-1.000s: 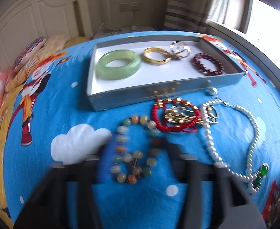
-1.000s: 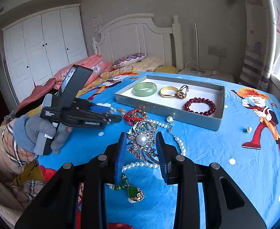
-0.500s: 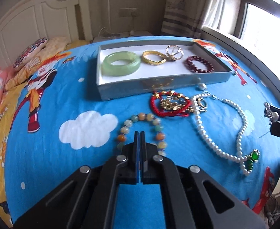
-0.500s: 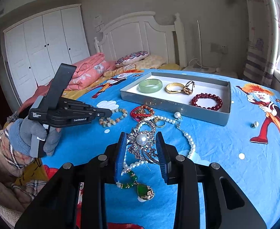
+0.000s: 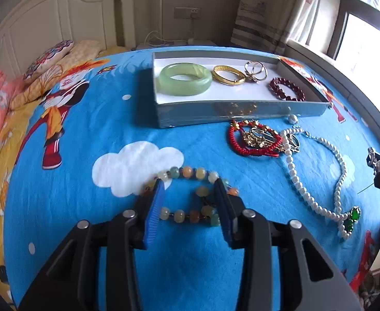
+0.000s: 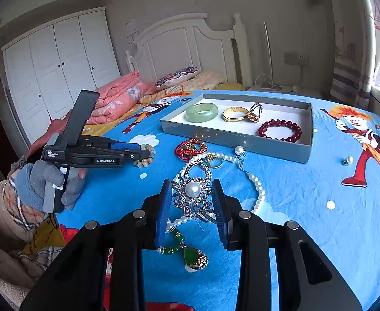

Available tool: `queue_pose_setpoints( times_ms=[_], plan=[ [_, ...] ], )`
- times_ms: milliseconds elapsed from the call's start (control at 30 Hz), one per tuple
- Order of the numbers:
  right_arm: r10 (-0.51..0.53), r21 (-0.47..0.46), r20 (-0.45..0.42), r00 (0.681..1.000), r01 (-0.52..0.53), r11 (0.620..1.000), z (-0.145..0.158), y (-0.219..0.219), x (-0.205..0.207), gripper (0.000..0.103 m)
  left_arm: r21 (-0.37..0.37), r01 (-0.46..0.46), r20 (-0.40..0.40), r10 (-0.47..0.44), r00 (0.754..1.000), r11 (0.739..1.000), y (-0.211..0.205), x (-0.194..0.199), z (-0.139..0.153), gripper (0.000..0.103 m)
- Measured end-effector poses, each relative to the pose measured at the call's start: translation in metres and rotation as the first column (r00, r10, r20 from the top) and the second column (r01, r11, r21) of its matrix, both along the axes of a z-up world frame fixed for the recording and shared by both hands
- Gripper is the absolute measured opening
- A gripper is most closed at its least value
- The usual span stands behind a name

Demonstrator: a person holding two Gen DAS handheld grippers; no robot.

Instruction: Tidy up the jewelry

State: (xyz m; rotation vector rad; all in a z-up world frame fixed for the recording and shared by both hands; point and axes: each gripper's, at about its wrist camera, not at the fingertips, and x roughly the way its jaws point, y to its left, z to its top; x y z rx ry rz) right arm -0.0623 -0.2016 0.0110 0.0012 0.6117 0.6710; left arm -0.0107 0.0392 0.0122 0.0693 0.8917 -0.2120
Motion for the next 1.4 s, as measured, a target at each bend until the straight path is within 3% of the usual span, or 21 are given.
queue_pose_setpoints(
  times_ms=[67, 167, 333, 500, 700, 767, 800, 867, 933, 967, 1233, 1400],
  plan=[
    [-0.003, -0.001, 0.001, 1.000, 0.003, 1.000, 0.000, 0.000, -0.001, 0.032, 0.023, -0.008, 0.007, 0.008, 1.000, 1.000, -0.005, 0.004, 0.001, 0.041],
    [0.000, -0.001, 0.002, 1.000, 0.000, 1.000, 0.001, -0.001, -0.003, 0.032, -0.033, 0.007, 0.022, -0.006, 1.000, 0.999, -0.008, 0.003, 0.009, 0.041],
    [-0.002, 0.017, -0.009, 1.000, 0.002, 1.000, 0.000, -0.005, -0.001, 0.032, -0.067, 0.068, 0.055, -0.065, 0.996, 0.995, -0.009, -0.015, 0.024, 0.045],
    [0.002, 0.009, -0.009, 1.000, -0.002, 1.000, -0.001, -0.002, -0.001, 0.032, -0.021, 0.145, 0.033, -0.144, 0.989, 0.989, -0.024, -0.031, 0.017, 0.048],
    [0.001, 0.008, -0.014, 1.000, -0.001, 1.000, -0.001, -0.002, 0.000, 0.032, 0.036, 0.169, 0.023, -0.170, 0.985, 0.985, -0.039, -0.020, 0.000, 0.054],
    [0.003, 0.008, -0.015, 1.000, -0.003, 1.000, -0.001, -0.002, 0.000, 0.032, 0.070, 0.190, 0.008, -0.191, 0.982, 0.979, -0.046, -0.017, -0.001, 0.022],
    [0.003, 0.009, -0.016, 1.000, -0.003, 1.000, -0.002, -0.001, 0.001, 0.032, 0.081, 0.193, 0.001, -0.193, 0.981, 0.978, -0.048, -0.016, -0.001, 0.015],
    [0.001, 0.011, -0.017, 1.000, -0.001, 1.000, -0.002, -0.002, 0.001, 0.032, 0.070, 0.213, -0.001, -0.214, 0.977, 0.974, -0.053, -0.014, 0.000, 0.015],
    [0.001, 0.014, -0.015, 1.000, 0.000, 1.000, -0.002, -0.002, 0.001, 0.032, 0.015, 0.240, -0.003, -0.240, 0.971, 0.971, -0.055, -0.014, 0.002, 0.014],
    [-0.001, 0.014, -0.013, 1.000, 0.001, 1.000, -0.002, -0.003, 0.000, 0.032, -0.022, 0.238, 0.009, -0.238, 0.971, 0.971, -0.055, -0.014, 0.004, 0.009],
    [-0.005, 0.014, -0.005, 1.000, 0.005, 1.000, -0.001, -0.003, -0.001, 0.032, -0.178, 0.223, 0.076, -0.212, 0.974, 0.959, -0.043, -0.020, 0.038, 0.009],
    [-0.001, 0.018, 0.004, 1.000, 0.001, 1.000, 0.005, -0.001, -0.002, 0.032, -0.184, 0.225, 0.123, -0.205, 0.971, 0.957, -0.040, -0.024, 0.061, 0.009]
  ],
)
